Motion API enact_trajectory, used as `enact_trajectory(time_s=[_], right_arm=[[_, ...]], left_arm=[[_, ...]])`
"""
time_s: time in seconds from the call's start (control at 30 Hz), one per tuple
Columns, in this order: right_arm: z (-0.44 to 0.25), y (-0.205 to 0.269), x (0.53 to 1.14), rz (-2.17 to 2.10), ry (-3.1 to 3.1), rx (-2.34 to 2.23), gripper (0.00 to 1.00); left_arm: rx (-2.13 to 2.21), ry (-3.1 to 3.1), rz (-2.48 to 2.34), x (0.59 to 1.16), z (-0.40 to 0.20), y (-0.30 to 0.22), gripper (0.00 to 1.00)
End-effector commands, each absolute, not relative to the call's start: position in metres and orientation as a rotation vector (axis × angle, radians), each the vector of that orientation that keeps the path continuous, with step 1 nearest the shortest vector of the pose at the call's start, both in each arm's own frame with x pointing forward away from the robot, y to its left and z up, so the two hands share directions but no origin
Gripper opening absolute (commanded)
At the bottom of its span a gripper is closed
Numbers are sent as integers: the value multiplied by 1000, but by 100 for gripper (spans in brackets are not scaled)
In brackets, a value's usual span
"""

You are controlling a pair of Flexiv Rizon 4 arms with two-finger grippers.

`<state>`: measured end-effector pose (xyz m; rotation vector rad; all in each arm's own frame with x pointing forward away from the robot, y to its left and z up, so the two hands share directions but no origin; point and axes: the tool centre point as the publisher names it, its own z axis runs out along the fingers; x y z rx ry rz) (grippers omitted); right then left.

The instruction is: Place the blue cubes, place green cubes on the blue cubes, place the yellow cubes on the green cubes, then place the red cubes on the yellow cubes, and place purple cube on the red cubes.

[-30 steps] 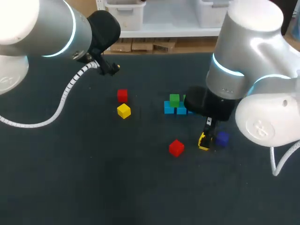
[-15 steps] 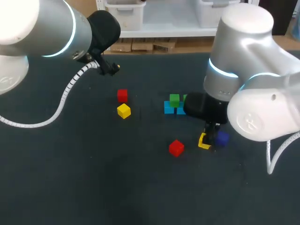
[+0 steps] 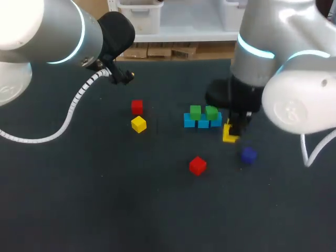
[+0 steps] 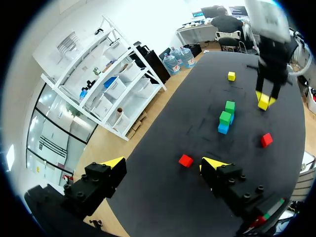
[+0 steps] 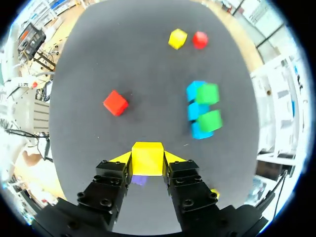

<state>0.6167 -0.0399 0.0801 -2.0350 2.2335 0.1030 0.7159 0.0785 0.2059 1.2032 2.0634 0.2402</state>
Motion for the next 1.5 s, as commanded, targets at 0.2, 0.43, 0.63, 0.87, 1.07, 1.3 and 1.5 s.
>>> enact_trajectory(time_s=[0.2, 0.43, 0.63, 0.87, 1.07, 1.3, 1.5], right_arm=[[117, -23, 663, -26, 2080, -2116, 0], [107, 2, 686, -29, 1997, -2243, 0], [93, 9, 697, -13, 2003, -2258, 0], [77, 8, 708, 0, 2044, -2222, 0], [71, 6, 711, -3, 2063, -2215, 0], [66, 6, 716, -3, 2091, -2200, 0], [61, 5, 717, -16, 2108, -2202, 0]], left_arm=[[1204, 2063, 237, 716, 206, 79, 100], [1204, 2063, 237, 716, 206, 79, 100], [1204, 2063, 237, 716, 206, 79, 100], [1204, 2063, 237, 716, 206, 79, 100], [1204, 2063, 237, 716, 206, 79, 100], [1204, 2063, 237, 716, 206, 79, 100], [1204, 2063, 237, 716, 206, 79, 100]])
